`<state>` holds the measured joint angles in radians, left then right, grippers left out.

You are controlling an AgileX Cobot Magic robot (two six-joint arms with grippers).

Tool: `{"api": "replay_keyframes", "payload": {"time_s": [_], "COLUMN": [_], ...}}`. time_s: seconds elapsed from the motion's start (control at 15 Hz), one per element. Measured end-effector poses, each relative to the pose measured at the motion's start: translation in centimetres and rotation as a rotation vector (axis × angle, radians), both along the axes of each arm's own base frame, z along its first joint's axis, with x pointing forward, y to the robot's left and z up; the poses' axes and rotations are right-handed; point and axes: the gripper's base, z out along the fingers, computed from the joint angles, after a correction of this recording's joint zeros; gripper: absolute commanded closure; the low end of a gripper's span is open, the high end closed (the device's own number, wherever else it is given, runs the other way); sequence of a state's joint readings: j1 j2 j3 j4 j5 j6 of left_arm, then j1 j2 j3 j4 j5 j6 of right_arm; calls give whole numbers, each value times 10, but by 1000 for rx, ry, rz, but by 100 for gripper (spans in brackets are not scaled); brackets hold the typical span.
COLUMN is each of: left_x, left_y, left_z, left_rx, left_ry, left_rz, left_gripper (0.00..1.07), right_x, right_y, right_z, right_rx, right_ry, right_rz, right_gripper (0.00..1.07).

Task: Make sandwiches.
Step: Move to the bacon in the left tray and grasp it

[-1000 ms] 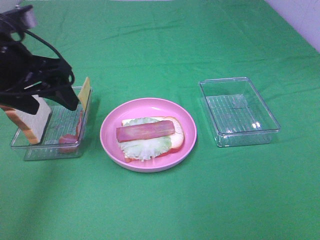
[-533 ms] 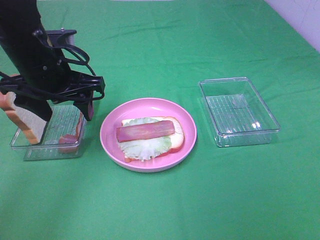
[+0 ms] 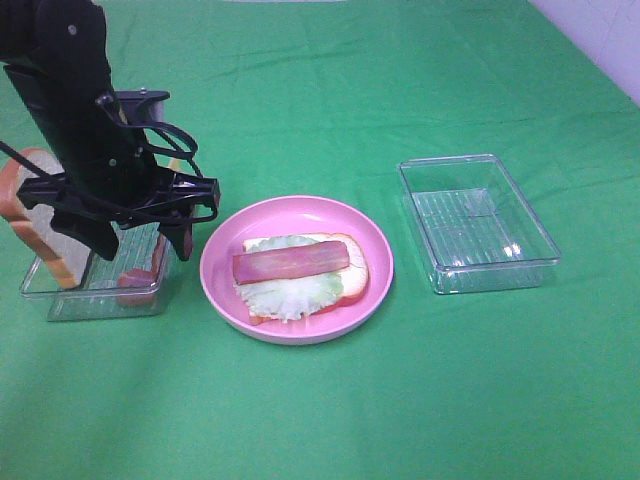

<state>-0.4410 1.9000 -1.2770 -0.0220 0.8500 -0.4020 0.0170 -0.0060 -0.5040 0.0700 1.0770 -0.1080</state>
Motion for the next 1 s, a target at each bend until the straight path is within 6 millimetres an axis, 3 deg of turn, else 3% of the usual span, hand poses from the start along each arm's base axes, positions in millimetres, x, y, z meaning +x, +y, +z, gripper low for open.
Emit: {"api": "replay_keyframes", "payload": {"time_s": [0.27,0.4,0.47,0.73,1.0], "left_x": [5,7,7,7,7], "left_y": [-2,-3,-3,-3,-3], "left_z": [-10,-9,-9,-9,-9], "left_rx": [-1,-11,-11,-14,-16], "left_ry": [-17,-40,-40,-44,-43], "left_rz": [-3,-3,-3,2,6], "left_gripper": [54,74,74,107,107], "right_x": [0,0,0,0,0], "right_y": [0,0,0,0,0], "right_z": [0,0,0,0,0], "right_rx": [0,0,0,0,0], "right_ry": [0,0,0,0,0], "right_rz": [0,0,0,0,0], "right_gripper": [38,38,38,38,38]}}
